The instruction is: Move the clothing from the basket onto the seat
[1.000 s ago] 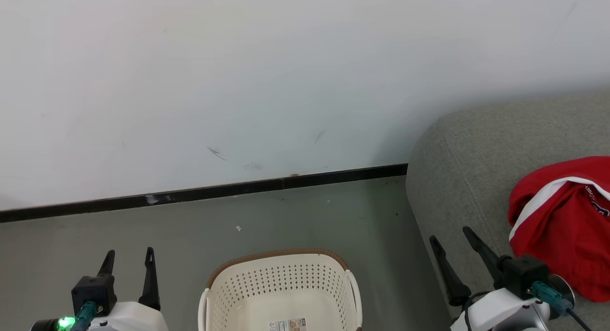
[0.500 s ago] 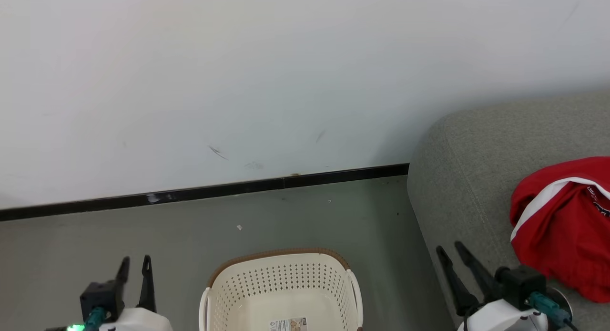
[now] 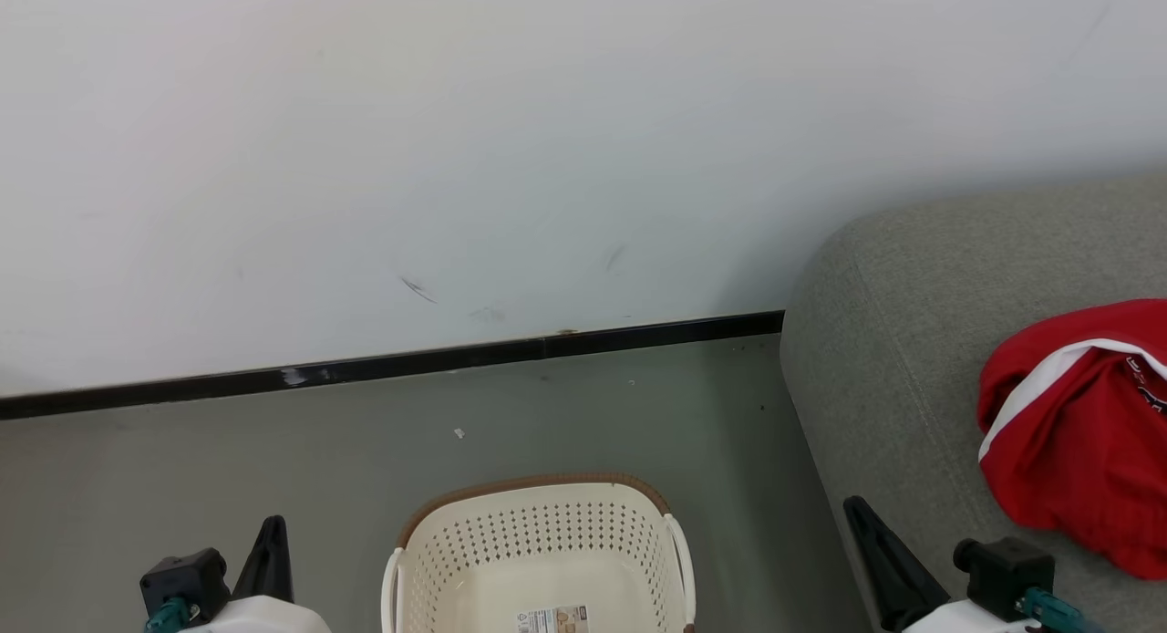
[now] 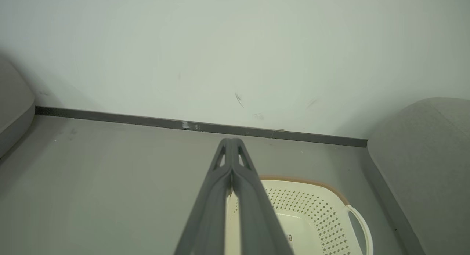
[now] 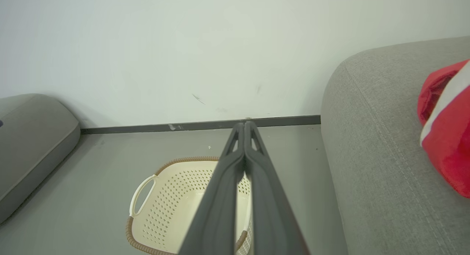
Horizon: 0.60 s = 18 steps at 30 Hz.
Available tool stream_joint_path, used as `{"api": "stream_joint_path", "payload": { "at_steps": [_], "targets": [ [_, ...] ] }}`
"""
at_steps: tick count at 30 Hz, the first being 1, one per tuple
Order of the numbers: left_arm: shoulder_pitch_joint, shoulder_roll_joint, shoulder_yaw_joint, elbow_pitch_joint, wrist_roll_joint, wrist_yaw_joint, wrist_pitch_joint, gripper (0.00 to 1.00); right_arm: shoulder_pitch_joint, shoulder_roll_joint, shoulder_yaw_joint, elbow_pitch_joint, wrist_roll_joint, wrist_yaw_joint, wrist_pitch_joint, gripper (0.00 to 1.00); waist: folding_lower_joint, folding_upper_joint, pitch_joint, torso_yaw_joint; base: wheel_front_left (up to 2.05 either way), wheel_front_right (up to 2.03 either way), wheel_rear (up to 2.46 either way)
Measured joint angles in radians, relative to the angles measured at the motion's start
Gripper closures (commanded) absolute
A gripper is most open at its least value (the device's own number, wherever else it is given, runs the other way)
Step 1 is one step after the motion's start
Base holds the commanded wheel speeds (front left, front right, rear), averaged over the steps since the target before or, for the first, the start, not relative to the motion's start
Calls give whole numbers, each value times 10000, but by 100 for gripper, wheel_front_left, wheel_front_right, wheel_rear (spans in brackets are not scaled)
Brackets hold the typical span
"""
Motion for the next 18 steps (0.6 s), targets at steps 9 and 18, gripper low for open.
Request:
{"api": "stream_joint_path", "payload": {
  "at_steps": [9,18],
  "targets": [
    [0,-217,416,-134,-871,-334,349,100,109,0,-167,-194,1921,0,121,100,16,0,41,67,0,0,0],
    [0,-435,872,-257,-1785,-765,640,100,89,-25,-382,-182,3436,-2,508,100,71,0,36,123,0,0,0]
  ]
}}
